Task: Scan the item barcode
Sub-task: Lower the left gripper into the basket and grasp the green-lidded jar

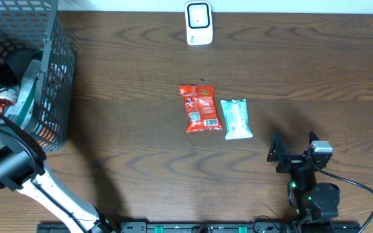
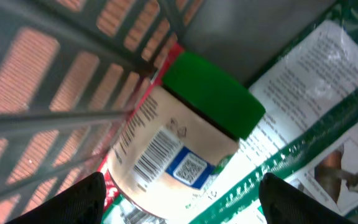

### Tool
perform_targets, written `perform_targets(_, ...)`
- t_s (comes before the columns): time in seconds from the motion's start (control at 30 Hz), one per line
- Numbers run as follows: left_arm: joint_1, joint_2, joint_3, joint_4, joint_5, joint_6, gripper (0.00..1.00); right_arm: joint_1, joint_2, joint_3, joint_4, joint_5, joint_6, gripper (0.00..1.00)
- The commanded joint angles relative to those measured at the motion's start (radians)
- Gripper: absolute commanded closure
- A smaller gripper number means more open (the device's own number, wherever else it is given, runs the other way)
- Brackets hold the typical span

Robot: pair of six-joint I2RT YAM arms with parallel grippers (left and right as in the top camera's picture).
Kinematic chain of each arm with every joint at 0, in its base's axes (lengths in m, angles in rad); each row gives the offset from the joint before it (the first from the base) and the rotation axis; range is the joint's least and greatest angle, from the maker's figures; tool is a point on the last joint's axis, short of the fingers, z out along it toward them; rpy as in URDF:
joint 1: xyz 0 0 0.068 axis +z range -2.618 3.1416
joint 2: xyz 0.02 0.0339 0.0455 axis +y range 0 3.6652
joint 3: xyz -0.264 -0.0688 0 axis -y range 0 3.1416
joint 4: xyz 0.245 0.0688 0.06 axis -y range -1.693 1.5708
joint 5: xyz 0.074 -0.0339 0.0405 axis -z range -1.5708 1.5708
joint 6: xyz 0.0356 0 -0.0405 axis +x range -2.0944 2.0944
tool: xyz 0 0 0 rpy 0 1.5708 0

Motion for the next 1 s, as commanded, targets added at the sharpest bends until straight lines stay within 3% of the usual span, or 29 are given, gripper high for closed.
perform_targets(0.0,0.0,-0.031,-0.005,0.024,-0.016,0.025,0.21,-0.006,-0.002,-0.001,-0.003,-0.001,0.003,0.01)
perform_targets(0.2,0.0,-0.031,-0.067,0.09,-0.016,0.089,0.19,-0.006,-0.002,-0.001,-0.004,-0.001,0.004,0.01)
perform_targets(0.6,0.0,-0.031,-0.249,0.252,-0.015,0.091,0.19,-0.006,-0.002,-0.001,-0.003,-0.001,0.004,0.01)
perform_targets(0.87,0.0,-0.054,-0.234,0.253,-0.007,0.09,0.56,-0.006,-0.002,-0.001,-0.003,-0.001,0.004,0.01)
perform_targets(0.97,0.0,-0.083,-0.232,0.263,-0.005,0.069,0.56,-0.006,-0.002,-0.001,-0.003,0.0,0.004,0.01)
